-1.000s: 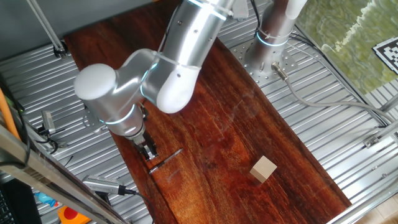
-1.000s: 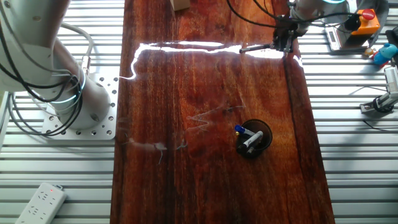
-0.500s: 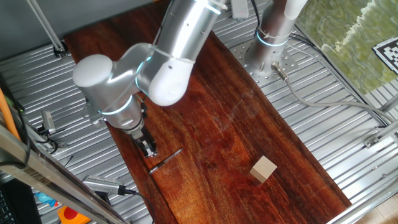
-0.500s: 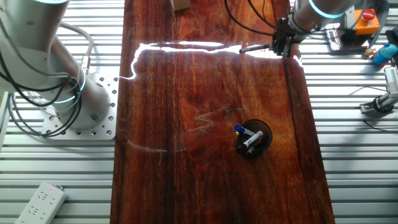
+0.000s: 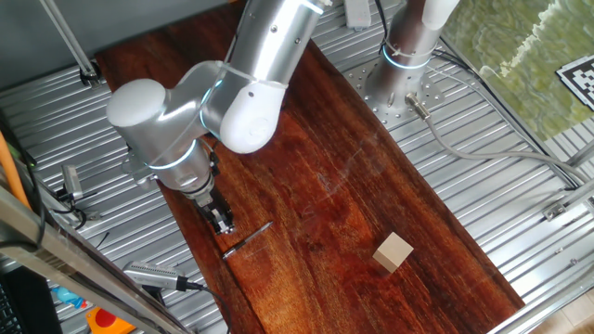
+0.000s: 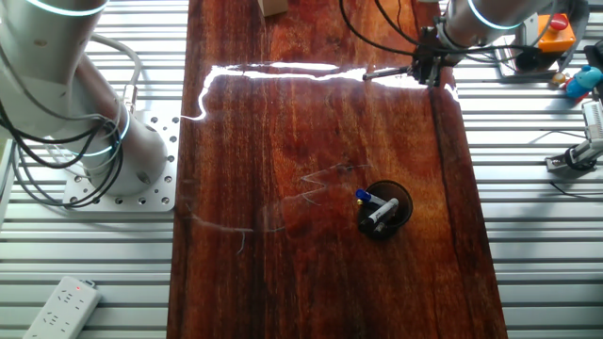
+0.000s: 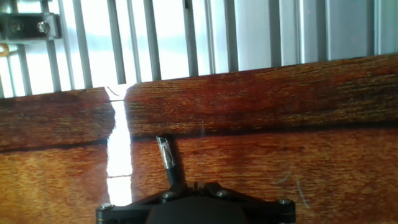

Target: Put the pen into the pen holder

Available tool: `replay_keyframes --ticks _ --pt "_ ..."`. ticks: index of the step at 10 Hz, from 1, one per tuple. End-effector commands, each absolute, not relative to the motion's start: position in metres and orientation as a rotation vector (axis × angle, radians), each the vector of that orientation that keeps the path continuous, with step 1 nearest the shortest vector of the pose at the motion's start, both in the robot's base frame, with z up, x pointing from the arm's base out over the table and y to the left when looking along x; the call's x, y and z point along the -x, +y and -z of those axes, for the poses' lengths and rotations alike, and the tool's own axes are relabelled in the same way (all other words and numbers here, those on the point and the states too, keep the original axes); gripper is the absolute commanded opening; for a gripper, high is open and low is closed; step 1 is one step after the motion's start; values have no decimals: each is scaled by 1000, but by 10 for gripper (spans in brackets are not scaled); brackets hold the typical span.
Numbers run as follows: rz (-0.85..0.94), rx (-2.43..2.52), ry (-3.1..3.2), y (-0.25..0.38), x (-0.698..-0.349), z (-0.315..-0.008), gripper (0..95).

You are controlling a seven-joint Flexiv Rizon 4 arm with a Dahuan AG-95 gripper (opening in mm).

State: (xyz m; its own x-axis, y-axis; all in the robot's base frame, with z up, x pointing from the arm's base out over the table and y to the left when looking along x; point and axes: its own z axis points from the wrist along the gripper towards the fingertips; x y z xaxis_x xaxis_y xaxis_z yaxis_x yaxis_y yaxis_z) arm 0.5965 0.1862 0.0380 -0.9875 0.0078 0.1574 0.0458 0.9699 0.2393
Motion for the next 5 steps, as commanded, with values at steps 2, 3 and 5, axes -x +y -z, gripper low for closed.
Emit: replay_keyframes --ticks 2,3,5 --pt "371 -20 -2970 180 -593 -33 0" --pt "372 -24 -2973 180 -593 -32 0" --pt "334 -86 -2984 180 -593 -32 0"
